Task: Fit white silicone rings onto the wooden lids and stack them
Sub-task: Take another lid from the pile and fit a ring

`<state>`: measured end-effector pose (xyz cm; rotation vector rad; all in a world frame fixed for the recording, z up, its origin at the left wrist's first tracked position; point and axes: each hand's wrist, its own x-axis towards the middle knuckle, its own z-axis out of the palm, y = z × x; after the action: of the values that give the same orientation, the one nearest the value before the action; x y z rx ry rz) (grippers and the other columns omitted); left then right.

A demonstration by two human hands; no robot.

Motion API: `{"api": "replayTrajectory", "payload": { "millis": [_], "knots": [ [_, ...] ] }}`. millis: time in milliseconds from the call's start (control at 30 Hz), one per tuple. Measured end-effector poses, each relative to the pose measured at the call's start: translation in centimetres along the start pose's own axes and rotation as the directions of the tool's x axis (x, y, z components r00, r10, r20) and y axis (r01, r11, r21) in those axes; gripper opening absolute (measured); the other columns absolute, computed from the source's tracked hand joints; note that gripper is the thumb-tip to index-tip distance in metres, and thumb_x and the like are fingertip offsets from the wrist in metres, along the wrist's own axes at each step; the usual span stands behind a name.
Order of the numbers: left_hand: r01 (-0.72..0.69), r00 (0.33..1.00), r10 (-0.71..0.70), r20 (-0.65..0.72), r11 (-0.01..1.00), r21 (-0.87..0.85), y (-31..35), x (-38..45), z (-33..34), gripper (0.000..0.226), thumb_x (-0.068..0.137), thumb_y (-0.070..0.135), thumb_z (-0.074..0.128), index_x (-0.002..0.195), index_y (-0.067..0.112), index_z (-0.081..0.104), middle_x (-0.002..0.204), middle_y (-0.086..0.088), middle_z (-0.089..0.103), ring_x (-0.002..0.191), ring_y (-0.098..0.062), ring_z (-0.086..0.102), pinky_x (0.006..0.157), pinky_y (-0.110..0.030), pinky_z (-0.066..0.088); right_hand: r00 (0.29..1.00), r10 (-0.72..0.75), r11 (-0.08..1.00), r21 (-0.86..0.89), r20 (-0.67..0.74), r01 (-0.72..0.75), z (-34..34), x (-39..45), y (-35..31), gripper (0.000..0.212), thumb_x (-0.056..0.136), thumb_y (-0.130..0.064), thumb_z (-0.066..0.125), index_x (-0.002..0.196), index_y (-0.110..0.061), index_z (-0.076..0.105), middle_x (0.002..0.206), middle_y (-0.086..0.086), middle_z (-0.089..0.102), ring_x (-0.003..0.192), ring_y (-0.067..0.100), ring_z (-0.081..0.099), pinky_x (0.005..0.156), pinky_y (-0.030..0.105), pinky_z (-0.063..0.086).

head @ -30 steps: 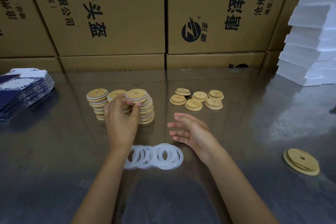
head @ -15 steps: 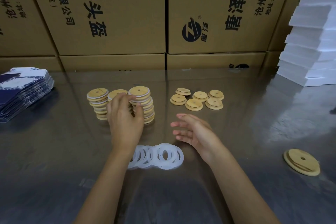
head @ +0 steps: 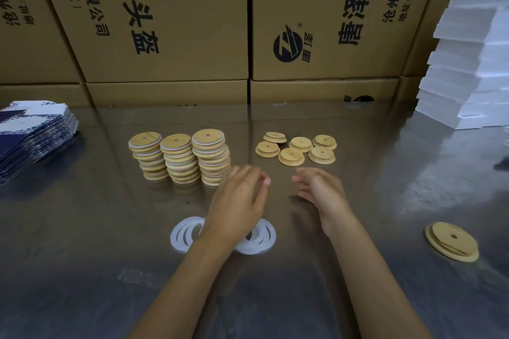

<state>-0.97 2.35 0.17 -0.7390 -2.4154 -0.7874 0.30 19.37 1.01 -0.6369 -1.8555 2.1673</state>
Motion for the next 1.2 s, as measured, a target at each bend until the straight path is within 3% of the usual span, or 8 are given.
{"api": "replayTrajectory", "payload": {
  "millis": [100, 167, 233, 400, 500, 667, 800, 1200],
  "knots": [
    [0.027, 0.965, -0.043, 0.258, 0.997, 0.066, -0.7, -0.5, 1.4, 0.036, 0.098, 0.050, 0.038, 0.112, 0.024, 0.058, 0.112, 0.009, 0.057, 0.106, -0.013, 0.046, 0.092, -0.034, 0.037, 0.983, -0.087, 0.982, -0.182, -0.164, 0.057, -0.9, 1.1, 0.3, 0.012, 0.096, -0.019, 0.059, 0.100, -0.019, 0.070, 0.111, 0.006, 0.070, 0.106, 0.019, 0.061, 0.090, 0.033, 0.049],
    [0.029, 0.936, -0.074, 0.343, 0.990, 0.135, -1.2, -0.8, 2.2, 0.044, 0.097, 0.056, 0.035, 0.123, 0.025, 0.054, 0.125, 0.010, 0.052, 0.116, -0.013, 0.042, 0.094, -0.030, 0.028, 0.936, -0.253, 0.816, -0.574, -0.247, 0.069, -1.5, 2.0, 0.9, 0.024, 0.095, -0.025, 0.058, 0.117, -0.022, 0.067, 0.128, 0.005, 0.064, 0.132, 0.025, 0.046, 0.108, 0.039, 0.035],
    [0.021, 0.935, -0.080, 0.346, 0.985, 0.169, -1.4, -1.0, 2.6, 0.048, 0.097, 0.058, 0.034, 0.129, 0.026, 0.050, 0.132, 0.011, 0.047, 0.120, -0.012, 0.040, 0.093, -0.029, 0.022, 0.928, -0.298, 0.660, -0.750, -0.224, 0.031, -1.8, 2.4, 1.4, 0.045, 0.094, -0.032, 0.056, 0.139, -0.023, 0.055, 0.145, 0.003, 0.053, 0.146, 0.023, 0.028, 0.116, 0.041, 0.019],
    [0.017, 0.938, -0.077, 0.339, 0.984, 0.177, -1.3, -1.0, 2.7, 0.048, 0.096, 0.059, 0.034, 0.128, 0.027, 0.049, 0.132, 0.012, 0.047, 0.119, -0.013, 0.040, 0.093, -0.029, 0.023, 0.964, -0.193, 0.581, -0.813, -0.181, -0.036, -1.3, 3.6, 1.2, 0.062, 0.094, -0.041, 0.049, 0.154, -0.030, 0.035, 0.158, -0.006, 0.037, 0.152, 0.018, 0.013, 0.117, 0.041, 0.012],
    [0.012, 0.933, -0.075, 0.353, 0.984, 0.177, -1.2, -1.1, 2.5, 0.048, 0.096, 0.059, 0.033, 0.129, 0.027, 0.049, 0.131, 0.011, 0.047, 0.119, -0.012, 0.040, 0.095, -0.031, 0.026, 0.974, -0.117, 0.657, -0.750, -0.196, -0.072, -1.4, 4.2, 0.3, 0.066, 0.095, -0.040, 0.049, 0.156, -0.031, 0.028, 0.161, -0.003, 0.030, 0.151, 0.021, 0.011, 0.121, 0.040, 0.015],
    [0.030, 0.927, -0.082, 0.367, 0.989, 0.147, -1.1, -0.9, 2.3, 0.047, 0.097, 0.059, 0.032, 0.127, 0.027, 0.051, 0.126, 0.012, 0.049, 0.118, -0.012, 0.041, 0.097, -0.031, 0.027, 0.975, -0.101, 0.720, -0.691, -0.199, -0.066, -2.4, 6.4, -0.7, 0.044, 0.090, -0.030, 0.048, 0.133, -0.037, 0.051, 0.139, 0.004, 0.051, 0.141, 0.024, 0.027, 0.111, 0.038, 0.021],
    [0.029, 0.930, -0.084, 0.359, 0.988, 0.155, -1.1, -0.8, 2.3, 0.046, 0.097, 0.058, 0.033, 0.125, 0.027, 0.052, 0.124, 0.012, 0.050, 0.115, -0.011, 0.041, 0.097, -0.032, 0.028, 0.973, -0.044, 0.751, -0.650, -0.228, -0.118, -3.2, 8.7, -1.2, 0.046, 0.092, -0.041, 0.053, 0.137, -0.034, 0.051, 0.149, 0.007, 0.041, 0.142, 0.029, 0.025, 0.111, 0.040, 0.023],
    [0.048, 0.930, -0.094, 0.355, 0.989, 0.139, -1.1, -0.6, 2.5, 0.046, 0.098, 0.059, 0.027, 0.119, 0.029, 0.055, 0.117, 0.014, 0.051, 0.110, -0.009, 0.042, 0.090, -0.030, 0.026, 0.906, -0.306, 0.479, -0.870, -0.293, -0.120, -2.2, 11.4, 0.1, 0.053, 0.098, -0.057, 0.045, 0.132, -0.019, 0.062, 0.143, 0.008, 0.050, 0.135, 0.031, 0.036, 0.103, 0.042, 0.030]
  ]
}}
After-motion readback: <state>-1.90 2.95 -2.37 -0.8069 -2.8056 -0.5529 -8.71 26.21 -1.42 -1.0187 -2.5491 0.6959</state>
